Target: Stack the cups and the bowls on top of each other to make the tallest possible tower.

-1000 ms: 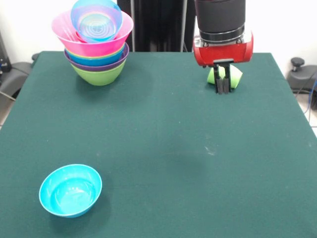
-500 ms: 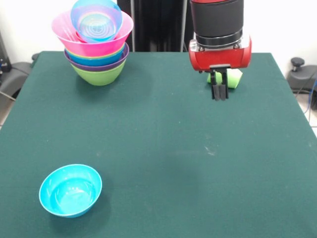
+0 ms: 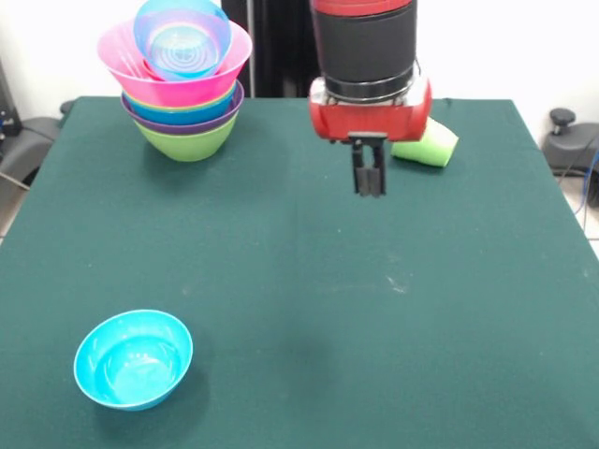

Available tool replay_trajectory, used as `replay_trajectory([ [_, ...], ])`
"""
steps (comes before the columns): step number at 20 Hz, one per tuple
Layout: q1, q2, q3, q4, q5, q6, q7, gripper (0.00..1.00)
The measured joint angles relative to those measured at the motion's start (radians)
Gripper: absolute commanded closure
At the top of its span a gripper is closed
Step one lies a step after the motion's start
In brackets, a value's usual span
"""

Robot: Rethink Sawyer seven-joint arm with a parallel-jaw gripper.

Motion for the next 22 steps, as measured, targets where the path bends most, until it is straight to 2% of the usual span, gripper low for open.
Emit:
replay_trajectory([
  [11, -0.001, 0.102, 0.000, -0.149, -0.037, 0.007, 0.000, 1.00],
  [17, -0.001, 0.144, 0.000, -0.226, -0.039, 0.082, -0.005, 1.00],
  [22, -0.013, 0.148, 0.006, -0.270, -0.039, 0.188, -0.051, 1.00],
])
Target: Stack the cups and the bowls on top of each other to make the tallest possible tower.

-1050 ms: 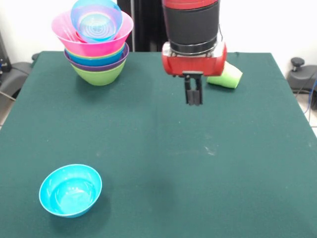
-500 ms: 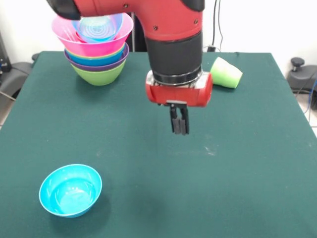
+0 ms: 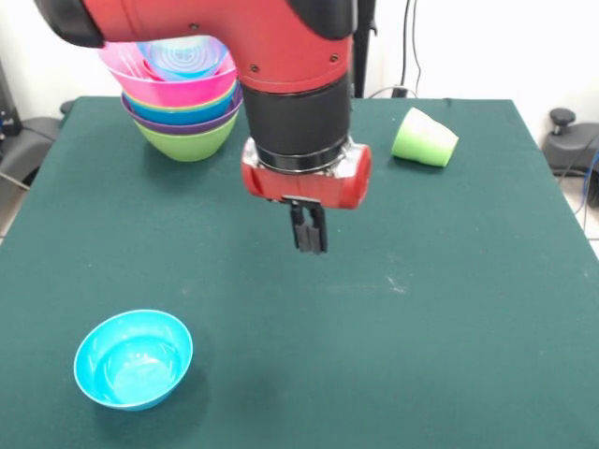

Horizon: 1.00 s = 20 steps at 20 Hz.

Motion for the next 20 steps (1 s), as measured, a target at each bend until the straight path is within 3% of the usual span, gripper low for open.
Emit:
replay_trajectory([
  [9, -0.051, 0.009, 0.013, -0.070, 0.000, 0.074, -0.152, 1.00],
  [12, -0.063, 0.033, 0.018, -0.136, -0.001, 0.100, -0.231, 1.00],
  [13, -0.065, 0.051, 0.024, -0.175, -0.001, 0.114, -0.274, 0.00],
  [20, -0.065, 0.089, 0.038, -0.250, -0.001, 0.155, -0.359, 0.00],
])
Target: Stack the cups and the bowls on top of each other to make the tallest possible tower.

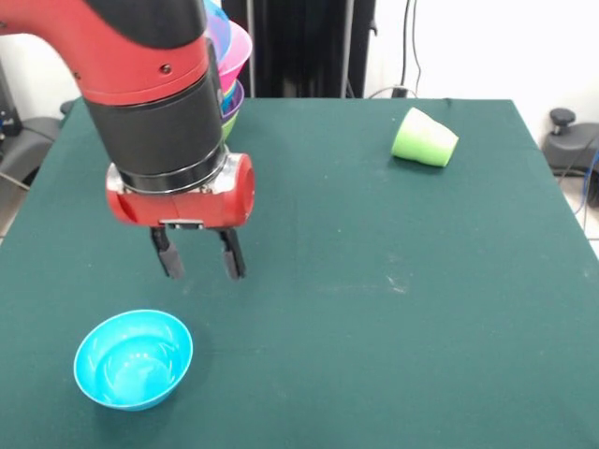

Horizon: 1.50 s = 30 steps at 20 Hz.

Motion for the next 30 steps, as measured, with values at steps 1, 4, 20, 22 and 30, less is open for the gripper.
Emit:
replay_trajectory([
  [1, 0.000, 0.004, 0.001, -0.008, 0.000, 0.004, -0.007, 0.00],
  [4, 0.000, 0.015, 0.003, -0.028, 0.000, 0.008, -0.022, 0.00],
  [20, 0.065, 0.175, 0.056, -0.362, -0.046, 0.041, -0.043, 0.00],
  [22, 0.083, 0.211, 0.098, -0.444, -0.085, 0.064, -0.065, 0.00],
  [30, 0.118, 0.312, 0.330, -0.658, -0.334, 0.138, -0.151, 0.00],
])
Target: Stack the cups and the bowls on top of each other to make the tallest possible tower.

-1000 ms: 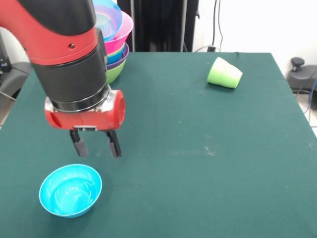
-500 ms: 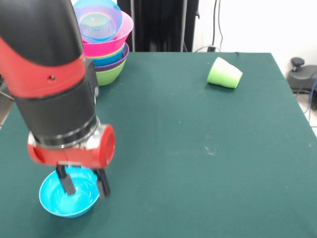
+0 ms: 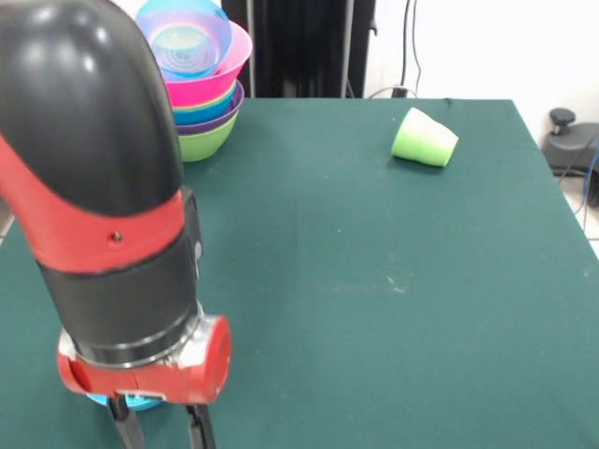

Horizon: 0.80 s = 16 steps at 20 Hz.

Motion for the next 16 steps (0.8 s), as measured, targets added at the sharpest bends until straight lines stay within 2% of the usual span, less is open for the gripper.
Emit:
replay_trajectory([
  [6, 0.002, 0.024, 0.057, -0.022, -0.064, 0.025, -0.003, 0.00],
  [11, 0.001, 0.019, 0.055, -0.018, -0.059, 0.038, -0.003, 0.00],
  [16, -0.006, -0.011, 0.038, 0.009, -0.026, 0.039, -0.003, 0.00],
])
